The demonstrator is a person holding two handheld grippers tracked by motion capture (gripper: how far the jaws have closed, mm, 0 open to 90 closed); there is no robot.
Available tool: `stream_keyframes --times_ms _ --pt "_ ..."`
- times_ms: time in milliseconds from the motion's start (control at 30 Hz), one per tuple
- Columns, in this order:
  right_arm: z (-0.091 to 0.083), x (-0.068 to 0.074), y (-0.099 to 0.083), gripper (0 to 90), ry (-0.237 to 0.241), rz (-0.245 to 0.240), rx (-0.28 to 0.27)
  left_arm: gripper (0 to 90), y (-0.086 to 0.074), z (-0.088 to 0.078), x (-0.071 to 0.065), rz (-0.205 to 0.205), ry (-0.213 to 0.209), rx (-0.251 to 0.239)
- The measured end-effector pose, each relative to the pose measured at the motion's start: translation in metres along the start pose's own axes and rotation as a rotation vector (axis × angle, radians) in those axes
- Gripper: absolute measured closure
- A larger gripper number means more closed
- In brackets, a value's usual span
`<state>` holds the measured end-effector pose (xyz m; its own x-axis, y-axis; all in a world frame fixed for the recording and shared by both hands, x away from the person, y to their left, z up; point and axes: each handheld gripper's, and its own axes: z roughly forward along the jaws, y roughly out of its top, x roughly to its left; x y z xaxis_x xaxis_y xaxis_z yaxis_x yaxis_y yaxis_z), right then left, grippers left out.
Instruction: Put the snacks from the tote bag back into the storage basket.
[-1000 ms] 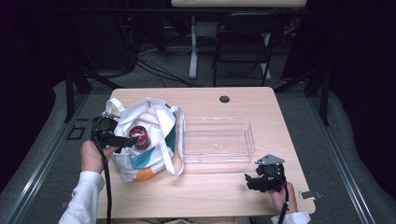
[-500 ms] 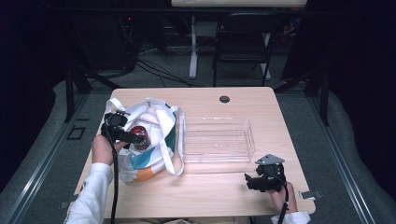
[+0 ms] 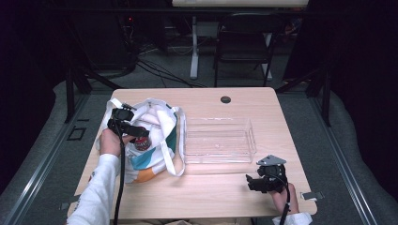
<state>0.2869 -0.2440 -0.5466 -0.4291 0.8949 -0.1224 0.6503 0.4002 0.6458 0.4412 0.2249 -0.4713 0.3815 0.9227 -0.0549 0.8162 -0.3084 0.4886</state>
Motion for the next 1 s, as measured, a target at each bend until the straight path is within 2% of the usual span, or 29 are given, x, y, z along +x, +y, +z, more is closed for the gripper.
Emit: stream_keyframes --times_ms 67,433,600,667,767,833,1000 --pt "0.000 0.000 0.000 13.8 -0.001 -0.004 0.002 1.5 0.002 0.003 0.001 -0.005 -0.008 0.010" --pt "0.001 0.000 0.001 13.8 0.000 0.000 0.000 2.6 0.005 0.022 0.006 -0.037 0.008 0.063" --pt "0.000 0.000 0.000 13.8 0.003 0.003 -0.005 0.8 0.007 0.026 0.003 -0.034 0.026 0.077" --pt "0.000 0.000 0.000 13.8 0.004 0.000 -0.003 0.9 0.008 0.028 0.002 -0.017 0.038 0.088" --pt "0.000 0.000 0.000 13.8 0.004 0.002 -0.004 3.6 0.008 0.031 0.002 -0.018 0.039 0.096" --pt "0.000 0.000 0.000 13.8 0.003 0.003 -0.004 5.4 0.009 0.031 0.003 -0.018 0.023 0.105" --pt "0.000 0.000 0.000 13.8 0.006 0.001 -0.004 15.7 0.008 0.034 0.003 -0.019 0.026 0.110"
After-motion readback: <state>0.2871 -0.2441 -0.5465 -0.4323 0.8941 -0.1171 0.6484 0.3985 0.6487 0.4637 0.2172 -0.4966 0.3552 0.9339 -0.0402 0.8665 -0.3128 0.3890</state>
